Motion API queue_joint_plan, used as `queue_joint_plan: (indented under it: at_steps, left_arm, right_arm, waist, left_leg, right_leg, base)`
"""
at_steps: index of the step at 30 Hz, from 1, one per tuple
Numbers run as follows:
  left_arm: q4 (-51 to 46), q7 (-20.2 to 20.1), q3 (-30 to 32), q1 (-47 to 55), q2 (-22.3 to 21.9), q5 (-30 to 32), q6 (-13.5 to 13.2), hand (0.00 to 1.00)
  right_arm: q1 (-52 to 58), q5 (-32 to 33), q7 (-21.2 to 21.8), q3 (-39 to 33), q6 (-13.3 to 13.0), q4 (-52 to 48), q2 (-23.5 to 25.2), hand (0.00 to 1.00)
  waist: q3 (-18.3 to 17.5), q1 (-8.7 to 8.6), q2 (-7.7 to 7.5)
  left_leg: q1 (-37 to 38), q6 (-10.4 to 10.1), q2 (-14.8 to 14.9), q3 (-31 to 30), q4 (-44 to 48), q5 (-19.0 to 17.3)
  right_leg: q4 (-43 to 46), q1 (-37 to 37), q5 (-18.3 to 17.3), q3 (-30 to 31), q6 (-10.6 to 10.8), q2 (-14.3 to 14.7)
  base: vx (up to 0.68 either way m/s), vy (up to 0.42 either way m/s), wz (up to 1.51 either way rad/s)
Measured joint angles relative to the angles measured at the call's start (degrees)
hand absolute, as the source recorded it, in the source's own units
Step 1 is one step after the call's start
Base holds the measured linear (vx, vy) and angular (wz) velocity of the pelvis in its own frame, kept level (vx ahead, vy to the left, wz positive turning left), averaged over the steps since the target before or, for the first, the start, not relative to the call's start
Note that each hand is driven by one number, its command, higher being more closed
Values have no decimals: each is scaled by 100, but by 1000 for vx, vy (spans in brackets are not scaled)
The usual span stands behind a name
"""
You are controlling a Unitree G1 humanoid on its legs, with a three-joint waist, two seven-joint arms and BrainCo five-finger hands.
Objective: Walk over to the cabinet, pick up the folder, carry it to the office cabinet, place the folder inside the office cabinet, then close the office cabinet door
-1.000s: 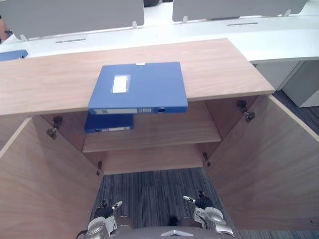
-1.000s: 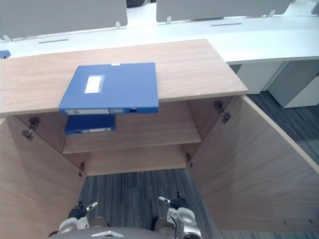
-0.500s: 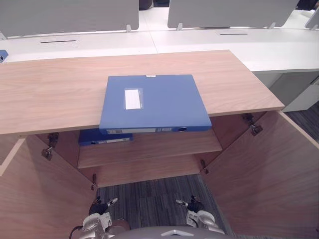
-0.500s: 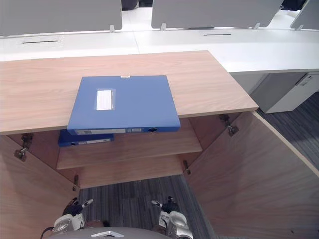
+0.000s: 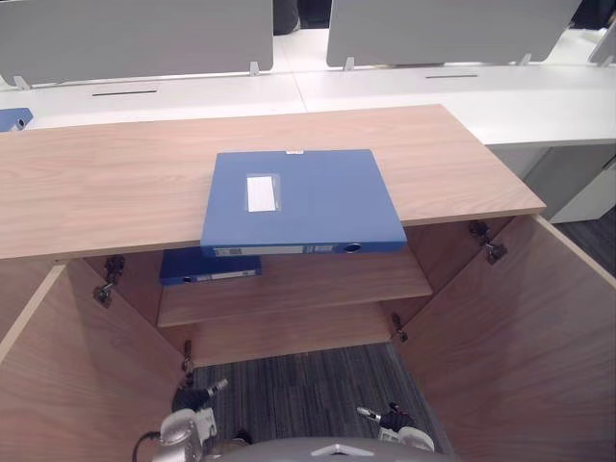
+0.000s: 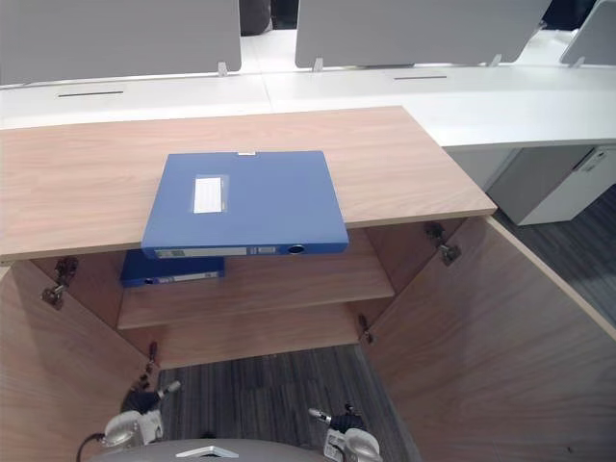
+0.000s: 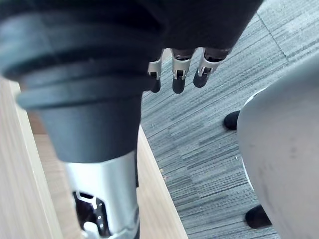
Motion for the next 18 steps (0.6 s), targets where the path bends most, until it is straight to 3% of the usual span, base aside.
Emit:
queue_joint_plan:
  at_steps: [4, 6, 8, 15, 18]
  left_arm:
    - [-1366, 155, 61, 22, 565, -234, -135, 0]
    - [-2226, 251, 304, 219, 726, -288, -603, 0]
    - [-2528, 348, 456, 286, 719, -455, -873, 0]
    - [-3856, 357, 393, 1026, 237, -603, -916, 0]
    - [-4726, 284, 390, 1285, 116, -730, -1087, 0]
  right_arm:
    - [-24, -1, -34, 142, -2, -21, -25, 0]
    - [-15, 0, -42, 185, -13, -33, -43, 0]
    - [-14, 0, -40, 187, -18, -42, -63, 0]
    - [48, 2, -39, 206, -115, -243, -32, 0]
    - [90, 6, -39, 198, -132, -325, -40, 0]
  waist:
    - [-1, 38, 1]
    - [3, 76, 14]
    - [-3, 136, 40]
    - [-30, 263, 53]
    - [-29, 288, 57]
  left_leg:
    - [8, 26, -52, -116, -3, 17]
    - [9, 27, -88, -220, -7, 16]
    - [9, 32, -113, -250, -10, 13]
    - [-22, 60, -150, -464, -4, 21]
    - [-37, 58, -144, -567, -4, 19]
  right_leg:
    - [-24, 29, 0, -7, -28, -41]
    - [-52, 55, 0, -19, -29, -66]
    - [-79, 80, 1, -25, -32, -83]
    - [-81, 210, 23, -236, 10, -126]
    - [-26, 228, 10, -228, -4, -122]
  base:
    - [-24, 21, 2]
    - [-11, 24, 7]
    - [2, 28, 8]
    - [12, 3, 18]
    - [3, -14, 17]
